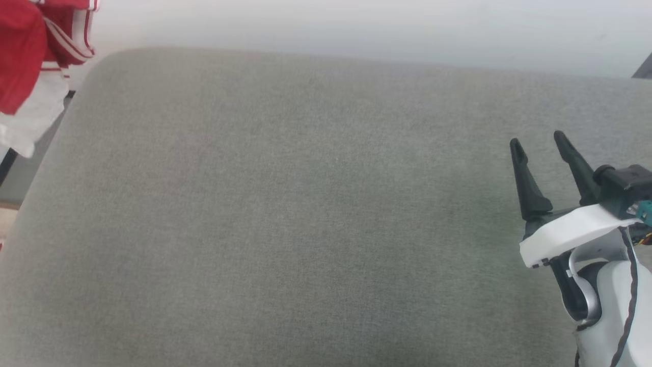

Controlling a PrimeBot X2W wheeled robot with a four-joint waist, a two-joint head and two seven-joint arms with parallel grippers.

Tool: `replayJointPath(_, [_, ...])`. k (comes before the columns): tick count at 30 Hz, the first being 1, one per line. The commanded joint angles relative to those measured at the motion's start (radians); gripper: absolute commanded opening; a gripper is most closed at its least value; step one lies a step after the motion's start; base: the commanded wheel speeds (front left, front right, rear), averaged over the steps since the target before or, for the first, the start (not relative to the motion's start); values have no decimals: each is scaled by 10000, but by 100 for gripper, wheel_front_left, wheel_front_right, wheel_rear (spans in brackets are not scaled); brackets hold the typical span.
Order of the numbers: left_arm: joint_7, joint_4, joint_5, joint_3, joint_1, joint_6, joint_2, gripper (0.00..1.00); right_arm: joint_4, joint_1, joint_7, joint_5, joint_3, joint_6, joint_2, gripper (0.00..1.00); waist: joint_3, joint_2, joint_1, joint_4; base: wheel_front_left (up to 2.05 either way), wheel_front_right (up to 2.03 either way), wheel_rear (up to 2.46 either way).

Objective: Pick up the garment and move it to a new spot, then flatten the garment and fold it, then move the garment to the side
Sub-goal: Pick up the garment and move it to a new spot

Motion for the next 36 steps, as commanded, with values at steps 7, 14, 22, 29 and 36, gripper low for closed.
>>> replayJointPath(7, [1256, -2378, -387, -28, 838, 296, 82, 0, 54, 97, -171, 49, -242, 1, 109, 100, -298, 0, 0, -561, 0, 0, 0])
replayJointPath(14, [2496, -5023, -598, -114, 1864, 906, 78, 0, 91, -40, -269, -48, -538, 1, 174, 100, -257, 0, 0, -1472, 0, 0, 0])
replayJointPath(22, [3578, -7333, -823, -532, 2563, 1401, -326, 0, 248, -208, -436, -133, -941, 2, 227, 100, -17, 0, 0, -2713, 0, 0, 0])
replayJointPath(29, [4087, -8206, -864, -1152, 2571, 1426, -824, 0, 449, -241, -637, -165, -1165, 2, 395, 100, 150, 0, 0, -3490, 0, 0, 0])
replayJointPath(36, [4573, -8776, -938, -1972, 2531, 1395, -1559, 0, 680, -246, -843, -141, -1244, 2, 532, 100, 321, 0, 0, -4008, 0, 0, 0])
